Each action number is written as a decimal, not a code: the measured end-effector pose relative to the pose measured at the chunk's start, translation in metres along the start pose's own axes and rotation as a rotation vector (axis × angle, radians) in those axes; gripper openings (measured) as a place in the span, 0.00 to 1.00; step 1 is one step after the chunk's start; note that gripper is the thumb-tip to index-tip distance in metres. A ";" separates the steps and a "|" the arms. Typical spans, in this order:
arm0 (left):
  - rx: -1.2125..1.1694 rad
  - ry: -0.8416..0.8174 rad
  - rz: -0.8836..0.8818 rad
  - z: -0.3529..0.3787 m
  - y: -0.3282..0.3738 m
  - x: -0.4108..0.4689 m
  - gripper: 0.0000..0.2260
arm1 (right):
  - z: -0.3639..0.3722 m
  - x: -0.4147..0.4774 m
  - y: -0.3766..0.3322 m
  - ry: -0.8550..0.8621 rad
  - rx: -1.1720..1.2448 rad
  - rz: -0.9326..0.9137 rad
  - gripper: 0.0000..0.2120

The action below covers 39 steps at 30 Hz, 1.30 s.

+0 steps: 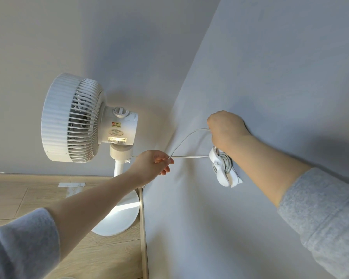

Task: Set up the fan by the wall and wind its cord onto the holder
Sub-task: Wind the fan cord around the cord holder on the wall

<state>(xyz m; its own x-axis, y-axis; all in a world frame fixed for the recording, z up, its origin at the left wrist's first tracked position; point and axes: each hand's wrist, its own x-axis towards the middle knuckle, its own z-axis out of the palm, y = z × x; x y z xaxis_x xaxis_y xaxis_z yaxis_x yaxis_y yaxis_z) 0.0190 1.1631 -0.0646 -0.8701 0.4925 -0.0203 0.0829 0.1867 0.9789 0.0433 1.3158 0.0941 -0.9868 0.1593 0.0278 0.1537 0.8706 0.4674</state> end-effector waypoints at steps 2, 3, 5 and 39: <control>-0.016 -0.005 0.007 0.001 0.005 -0.004 0.09 | -0.005 -0.007 0.004 0.010 0.011 0.012 0.08; -0.032 -0.005 0.010 0.001 0.008 -0.006 0.09 | -0.008 -0.010 0.006 0.021 0.018 0.021 0.07; -0.051 -0.007 0.026 0.001 0.015 -0.010 0.09 | -0.014 -0.018 0.010 0.033 0.024 0.040 0.10; -0.054 -0.216 -0.020 0.031 -0.006 -0.108 0.06 | 0.009 -0.145 0.004 0.048 0.094 -0.017 0.11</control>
<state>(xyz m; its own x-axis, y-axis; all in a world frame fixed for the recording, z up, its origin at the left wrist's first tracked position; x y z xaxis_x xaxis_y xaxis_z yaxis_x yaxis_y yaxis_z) 0.1272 1.1354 -0.0746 -0.7466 0.6608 -0.0775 0.0353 0.1557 0.9872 0.1879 1.3004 0.0843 -0.9903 0.1233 0.0642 0.1385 0.9131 0.3835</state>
